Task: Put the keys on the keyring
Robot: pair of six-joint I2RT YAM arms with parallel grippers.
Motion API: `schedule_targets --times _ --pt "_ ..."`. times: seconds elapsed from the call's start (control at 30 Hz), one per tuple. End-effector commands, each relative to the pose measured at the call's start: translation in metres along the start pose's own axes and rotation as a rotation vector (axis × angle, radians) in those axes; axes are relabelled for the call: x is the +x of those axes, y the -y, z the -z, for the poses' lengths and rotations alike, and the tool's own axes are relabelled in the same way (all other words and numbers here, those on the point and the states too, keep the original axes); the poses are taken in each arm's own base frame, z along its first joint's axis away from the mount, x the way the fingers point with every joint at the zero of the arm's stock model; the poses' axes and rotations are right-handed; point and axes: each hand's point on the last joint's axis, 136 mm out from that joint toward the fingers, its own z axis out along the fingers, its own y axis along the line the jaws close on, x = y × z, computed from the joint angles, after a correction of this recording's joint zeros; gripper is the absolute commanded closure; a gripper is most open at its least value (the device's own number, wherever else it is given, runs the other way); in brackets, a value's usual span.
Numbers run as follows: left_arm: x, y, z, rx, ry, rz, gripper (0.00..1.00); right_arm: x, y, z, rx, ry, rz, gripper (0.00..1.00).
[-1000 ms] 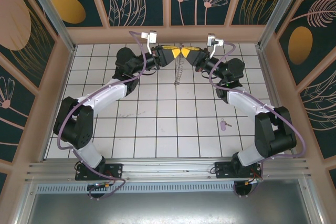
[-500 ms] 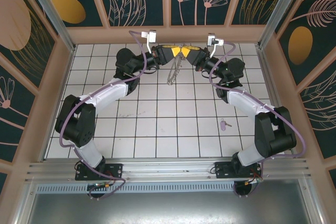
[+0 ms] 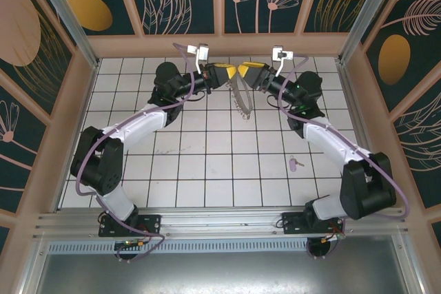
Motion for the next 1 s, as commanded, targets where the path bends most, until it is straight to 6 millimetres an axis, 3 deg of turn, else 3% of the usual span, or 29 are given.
schedule_targets --times 0.0,0.4,0.73,0.97 --pt "-0.011 0.017 0.006 -0.01 0.02 -0.103 1.0 -0.004 -0.001 0.008 0.096 -0.012 0.024 0.4" --pt "0.005 0.006 0.006 -0.06 -0.073 -0.148 1.0 0.009 0.024 0.022 0.305 -0.134 -0.046 0.21" --pt "0.032 -0.015 0.007 -0.093 -0.163 -0.135 1.0 0.023 0.041 0.028 0.378 -0.174 -0.091 0.18" --pt "0.039 -0.027 0.002 -0.096 -0.186 -0.119 1.0 0.027 0.047 0.028 0.398 -0.201 -0.096 0.17"
